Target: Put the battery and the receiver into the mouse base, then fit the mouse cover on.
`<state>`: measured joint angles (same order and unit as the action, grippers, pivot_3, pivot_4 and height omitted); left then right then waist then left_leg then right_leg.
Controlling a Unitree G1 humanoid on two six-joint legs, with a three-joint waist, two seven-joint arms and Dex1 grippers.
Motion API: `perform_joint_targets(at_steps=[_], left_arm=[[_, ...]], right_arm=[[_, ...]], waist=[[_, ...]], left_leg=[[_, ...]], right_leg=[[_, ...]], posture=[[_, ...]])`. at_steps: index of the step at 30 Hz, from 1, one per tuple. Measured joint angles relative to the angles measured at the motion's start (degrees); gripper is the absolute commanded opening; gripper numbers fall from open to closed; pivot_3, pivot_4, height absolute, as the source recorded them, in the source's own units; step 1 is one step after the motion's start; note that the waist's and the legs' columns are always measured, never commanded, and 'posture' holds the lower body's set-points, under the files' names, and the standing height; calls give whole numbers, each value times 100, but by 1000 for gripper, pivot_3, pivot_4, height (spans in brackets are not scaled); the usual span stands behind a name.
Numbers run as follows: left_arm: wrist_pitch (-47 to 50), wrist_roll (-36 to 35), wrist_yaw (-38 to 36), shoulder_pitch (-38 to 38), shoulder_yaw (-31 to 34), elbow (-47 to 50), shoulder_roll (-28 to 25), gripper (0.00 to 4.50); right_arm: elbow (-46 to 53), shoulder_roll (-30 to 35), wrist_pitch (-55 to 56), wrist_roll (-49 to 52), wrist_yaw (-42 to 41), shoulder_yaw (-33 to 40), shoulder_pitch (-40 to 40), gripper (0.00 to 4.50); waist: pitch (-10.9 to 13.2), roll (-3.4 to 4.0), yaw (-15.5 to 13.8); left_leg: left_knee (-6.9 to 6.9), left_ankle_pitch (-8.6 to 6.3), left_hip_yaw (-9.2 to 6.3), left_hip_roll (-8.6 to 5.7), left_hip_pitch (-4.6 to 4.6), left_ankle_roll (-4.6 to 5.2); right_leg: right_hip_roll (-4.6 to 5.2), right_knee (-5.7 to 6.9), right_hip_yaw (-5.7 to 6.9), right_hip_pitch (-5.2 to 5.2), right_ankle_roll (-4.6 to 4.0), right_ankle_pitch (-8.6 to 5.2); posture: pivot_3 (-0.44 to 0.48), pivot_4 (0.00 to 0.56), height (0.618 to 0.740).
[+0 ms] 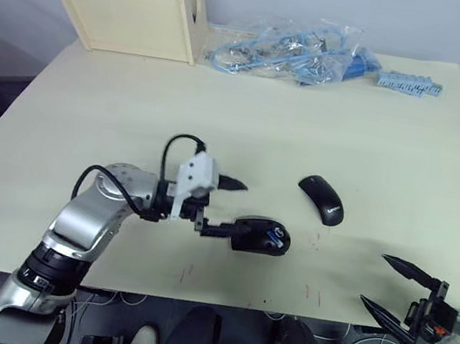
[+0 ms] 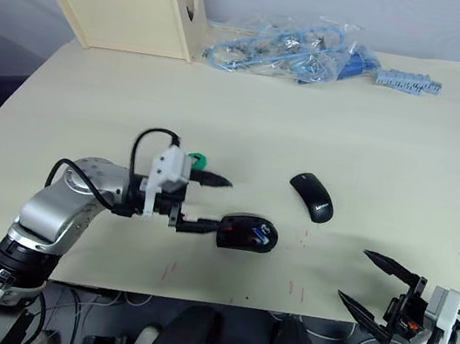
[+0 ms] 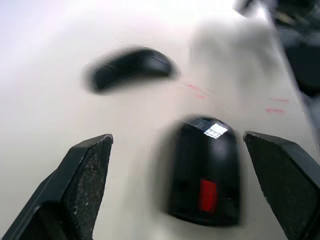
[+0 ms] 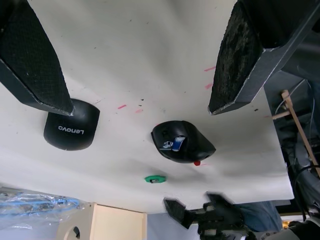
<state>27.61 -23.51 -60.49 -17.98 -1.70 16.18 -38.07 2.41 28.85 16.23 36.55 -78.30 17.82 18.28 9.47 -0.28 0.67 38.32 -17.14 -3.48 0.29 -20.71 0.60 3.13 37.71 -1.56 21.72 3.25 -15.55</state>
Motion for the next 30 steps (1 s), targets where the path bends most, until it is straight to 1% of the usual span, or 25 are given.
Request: perform_joint_targets(at_steps=[1, 2, 4, 5, 7, 9, 11, 12, 13, 15, 19, 20, 21, 24, 30], left_arm=[[3, -33, 100, 20, 113, 5, 20, 4479], [2, -44, 412, 131, 347, 15, 150, 4479], [2, -35, 680, 253, 445, 15, 248, 4479], [49, 8, 1143, 385, 578, 24, 441, 4479], [73, 162, 1555, 487, 626, 106, 519, 4479], [90, 378, 2110, 611, 685, 217, 746, 4479], [201, 776, 2975, 794, 646, 351, 1115, 4479], [207, 797, 3015, 804, 642, 351, 1125, 4479], [274, 1011, 3361, 832, 616, 354, 1196, 4479], [390, 1311, 3786, 832, 589, 349, 1292, 4479], [627, 1668, 4357, 694, 495, 262, 1524, 4479], [669, 1710, 4425, 655, 456, 237, 1534, 3959], [715, 1734, 4471, 616, 433, 214, 1569, 3674], [964, 1753, 4545, 516, 326, 141, 1658, 2207], [1426, 1729, 4565, 348, 322, 116, 1722, 2207]], right_arm=[[0, 0, 0, 1, 1, 0, -6, 4500], [0, -14, 1, 36, 9, 2, -26, 4500], [0, -39, -1, 89, 18, 5, -53, 4500], [0, -62, 0, 153, 15, 5, -116, 4500], [0, -60, -1, 169, 13, 5, -149, 4500], [-6, -60, -5, 171, 12, 4, -200, 4500], [-34, -56, -10, 170, 12, 5, -301, 4500], [-35, -56, -11, 170, 13, 5, -305, 4500], [-50, -53, -12, 170, 10, 5, -316, 4500], [-96, -50, -34, 170, 8, 5, -345, 4500], [-125, -34, -69, 169, 1, 5, -390, 4500], [-125, -33, -71, 169, -1, 5, -407, 4500], [-126, -31, -73, 169, -2, 5, -417, 4500], [-131, -28, -93, 168, -6, 5, -445, 4500], [-153, -26, -104, 163, 1, 5, -465, 4500]], waist=[[0, 1, 3], [1, 3, 6], [2, 2, 4], [3, 2, 3], [5, -2, -7], [7, 0, -9], [8, -3, -9], [8, -3, -9], [8, -3, -11], [8, -3, -13], [8, -4, -16], [8, -4, -14], [8, -3, -13], [9, -3, -11], [9, -4, -8]], left_leg=[[0, 0, 1, 0, 0, 0], [-1, 0, 2, 0, 1, 0], [-1, 0, 0, 1, 0, 0], [0, 0, 0, 1, -1, -1], [0, 0, -2, 0, 0, -1], [0, 0, -1, -1, -1, -1], [0, 0, 0, -3, -1, -2], [0, 0, 0, -3, -1, -1], [0, 0, -3, -4, 0, -2], [0, 0, -3, -5, 0, -2], [1, 0, -2, -9, -1, -2], [1, 0, -1, -11, -1, -2], [0, 0, -1, -11, -1, -3], [0, 0, -2, -11, -1, -3], [0, 1, -2, -11, -1, -4]], right_leg=[[0, 0, -1, 0, 0, 0], [1, 0, -3, 0, 0, 0], [2, -2, -1, 0, 1, 1], [3, -1, -1, 0, 1, 1], [6, 0, 1, -1, 1, 1], [10, -2, 0, -1, 2, 2], [13, -1, -2, -1, 5, 4], [13, -1, -1, -1, 5, 4], [12, 1, 1, -1, 4, 4], [12, 1, 2, -1, 4, 4], [14, 1, 1, -1, 6, 5], [14, 1, 1, -1, 6, 5], [14, 2, 1, -1, 6, 4], [14, 1, 2, -1, 6, 4], [14, 2, 2, 0, 6, 5]], posture=[[0, 150, 740], [0, 150, 740], [0, 150, 740], [0, 150, 740], [0, 150, 740], [0, 150, 740], [0, 150, 740], [0, 150, 740], [0, 150, 740], [0, 150, 740], [0, 150, 740], [0, 150, 740], [0, 150, 740], [0, 150, 740], [0, 150, 740]])
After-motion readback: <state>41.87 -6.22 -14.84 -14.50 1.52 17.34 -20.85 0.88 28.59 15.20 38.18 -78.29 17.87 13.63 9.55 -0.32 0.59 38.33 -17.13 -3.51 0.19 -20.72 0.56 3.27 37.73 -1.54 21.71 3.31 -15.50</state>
